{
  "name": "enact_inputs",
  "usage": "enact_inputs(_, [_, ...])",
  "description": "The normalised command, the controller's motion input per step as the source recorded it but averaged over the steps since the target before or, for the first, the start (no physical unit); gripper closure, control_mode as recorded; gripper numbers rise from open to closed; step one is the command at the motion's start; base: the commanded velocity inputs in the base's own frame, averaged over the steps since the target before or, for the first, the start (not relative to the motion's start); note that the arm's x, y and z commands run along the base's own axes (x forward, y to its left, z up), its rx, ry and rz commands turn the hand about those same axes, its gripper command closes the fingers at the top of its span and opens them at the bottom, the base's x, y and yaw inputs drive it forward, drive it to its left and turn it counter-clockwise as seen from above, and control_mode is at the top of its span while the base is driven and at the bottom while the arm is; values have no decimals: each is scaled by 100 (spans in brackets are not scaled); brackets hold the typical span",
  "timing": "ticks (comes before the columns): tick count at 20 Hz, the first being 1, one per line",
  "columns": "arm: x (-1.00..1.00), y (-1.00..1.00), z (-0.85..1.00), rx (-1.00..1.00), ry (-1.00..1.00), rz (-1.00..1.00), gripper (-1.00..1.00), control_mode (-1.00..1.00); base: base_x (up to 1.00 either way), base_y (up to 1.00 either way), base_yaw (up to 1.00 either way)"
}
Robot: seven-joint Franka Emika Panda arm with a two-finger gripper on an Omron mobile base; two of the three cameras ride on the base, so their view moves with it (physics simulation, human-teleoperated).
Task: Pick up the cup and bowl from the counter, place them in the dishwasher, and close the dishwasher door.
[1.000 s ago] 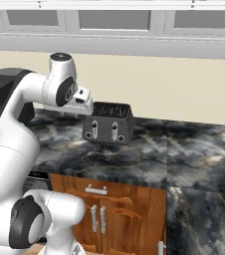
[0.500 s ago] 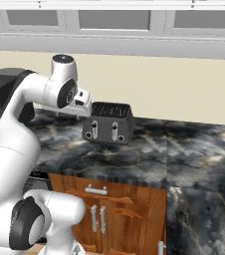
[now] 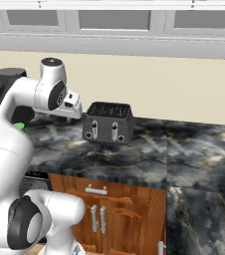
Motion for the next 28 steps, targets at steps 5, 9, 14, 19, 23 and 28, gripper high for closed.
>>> enact_inputs(5, [0, 30, -20, 4, 0, 0, -100, -100, 0, 0, 0])
enact_inputs(9, [0, 26, -20, 2, 0, 0, -100, -100, 0, 0, 0])
enact_inputs(14, [0, 36, -23, 0, 0, 0, -100, -100, 0, 0, 0])
enact_inputs(19, [0, 37, -25, 0, 0, 0, -100, -100, 0, 0, 0])
enact_inputs(23, [3, 30, -25, 2, 0, 0, -100, -100, 0, 0, 0])
enact_inputs(28, [4, 29, -20, 3, 0, 0, -100, -100, 0, 0, 0])
